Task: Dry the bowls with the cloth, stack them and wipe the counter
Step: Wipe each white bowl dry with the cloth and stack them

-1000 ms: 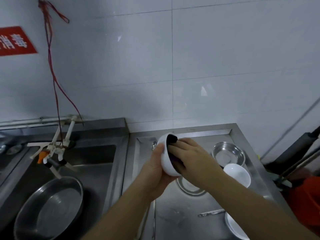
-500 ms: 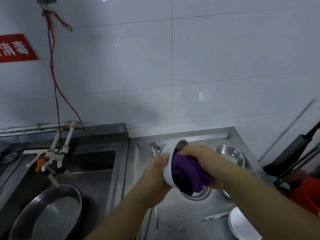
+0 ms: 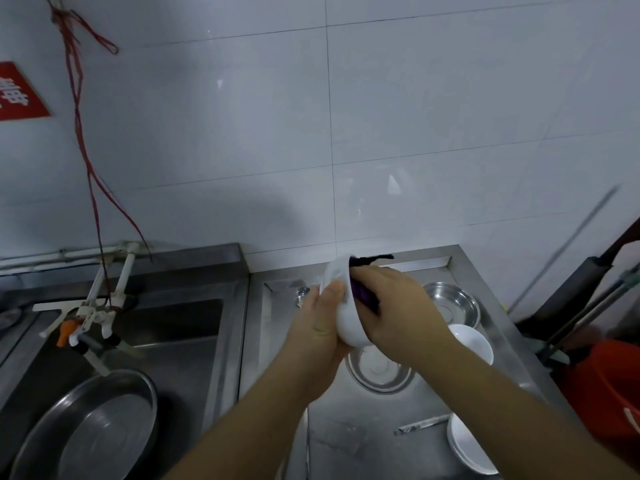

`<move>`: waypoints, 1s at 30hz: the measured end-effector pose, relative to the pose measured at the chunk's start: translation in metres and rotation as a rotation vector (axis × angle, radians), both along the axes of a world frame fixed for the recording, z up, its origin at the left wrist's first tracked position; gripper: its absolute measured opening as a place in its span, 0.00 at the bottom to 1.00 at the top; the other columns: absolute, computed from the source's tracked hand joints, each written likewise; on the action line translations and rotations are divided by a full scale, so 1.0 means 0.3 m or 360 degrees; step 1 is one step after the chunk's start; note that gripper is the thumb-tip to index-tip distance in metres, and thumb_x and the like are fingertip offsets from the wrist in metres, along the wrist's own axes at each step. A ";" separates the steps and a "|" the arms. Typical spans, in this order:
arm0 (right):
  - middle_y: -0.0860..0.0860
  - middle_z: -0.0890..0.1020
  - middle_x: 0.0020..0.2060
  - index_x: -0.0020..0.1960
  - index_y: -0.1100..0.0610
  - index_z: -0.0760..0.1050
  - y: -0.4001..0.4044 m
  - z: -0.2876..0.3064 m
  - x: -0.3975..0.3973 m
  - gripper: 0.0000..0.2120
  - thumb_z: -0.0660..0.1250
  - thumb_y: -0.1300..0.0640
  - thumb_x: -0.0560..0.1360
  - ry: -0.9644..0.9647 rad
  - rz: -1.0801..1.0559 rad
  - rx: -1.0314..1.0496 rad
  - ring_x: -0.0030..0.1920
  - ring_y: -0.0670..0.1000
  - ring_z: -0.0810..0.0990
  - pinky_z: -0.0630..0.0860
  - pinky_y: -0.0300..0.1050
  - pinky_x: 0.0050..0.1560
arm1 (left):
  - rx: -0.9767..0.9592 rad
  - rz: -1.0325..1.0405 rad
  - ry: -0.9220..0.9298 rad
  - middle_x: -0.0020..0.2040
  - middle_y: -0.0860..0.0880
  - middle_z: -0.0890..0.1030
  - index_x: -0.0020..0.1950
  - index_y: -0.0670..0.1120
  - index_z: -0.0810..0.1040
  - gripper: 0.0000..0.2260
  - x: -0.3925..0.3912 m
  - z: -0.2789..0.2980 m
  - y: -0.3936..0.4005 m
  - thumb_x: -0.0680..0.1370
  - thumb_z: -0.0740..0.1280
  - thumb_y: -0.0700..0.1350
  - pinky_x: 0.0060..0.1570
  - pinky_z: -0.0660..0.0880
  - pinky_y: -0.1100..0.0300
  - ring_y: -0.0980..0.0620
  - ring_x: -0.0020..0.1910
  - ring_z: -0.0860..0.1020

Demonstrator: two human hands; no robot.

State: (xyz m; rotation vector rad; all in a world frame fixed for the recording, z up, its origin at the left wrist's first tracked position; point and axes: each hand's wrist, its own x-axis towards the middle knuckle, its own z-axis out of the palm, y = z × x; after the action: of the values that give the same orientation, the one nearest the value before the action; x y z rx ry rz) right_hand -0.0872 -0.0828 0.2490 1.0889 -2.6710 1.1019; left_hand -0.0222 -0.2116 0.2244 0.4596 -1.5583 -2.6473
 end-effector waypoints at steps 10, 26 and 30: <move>0.50 0.88 0.45 0.53 0.47 0.83 0.054 0.017 -0.023 0.08 0.67 0.48 0.78 -0.1127 0.0102 -0.0001 0.45 0.52 0.87 0.86 0.52 0.51 | -0.0134 -0.0251 0.0043 0.65 0.32 0.81 0.74 0.39 0.74 0.44 0.011 -0.025 -0.027 0.70 0.77 0.68 0.58 0.82 0.44 0.33 0.64 0.81; 0.49 0.88 0.42 0.50 0.49 0.85 0.025 -0.021 0.006 0.07 0.68 0.54 0.82 -0.1289 -0.0472 -0.0754 0.44 0.52 0.88 0.87 0.56 0.48 | -0.0631 -0.0009 0.0066 0.58 0.49 0.84 0.67 0.57 0.74 0.33 -0.003 -0.013 0.024 0.65 0.76 0.64 0.45 0.84 0.57 0.48 0.56 0.86; 0.58 0.89 0.44 0.47 0.56 0.88 0.059 -0.020 -0.001 0.12 0.67 0.54 0.80 -0.2088 -0.0348 -0.1199 0.42 0.58 0.89 0.85 0.50 0.37 | -0.1329 -0.0244 0.0233 0.67 0.63 0.74 0.73 0.69 0.65 0.38 -0.018 -0.026 -0.017 0.67 0.79 0.63 0.52 0.84 0.59 0.58 0.64 0.77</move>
State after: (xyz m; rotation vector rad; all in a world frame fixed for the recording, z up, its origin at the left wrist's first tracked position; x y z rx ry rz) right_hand -0.0876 -0.0650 0.2431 -0.2126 -2.2542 3.0917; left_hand -0.0275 -0.2168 0.2166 0.0900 -2.4706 -1.7773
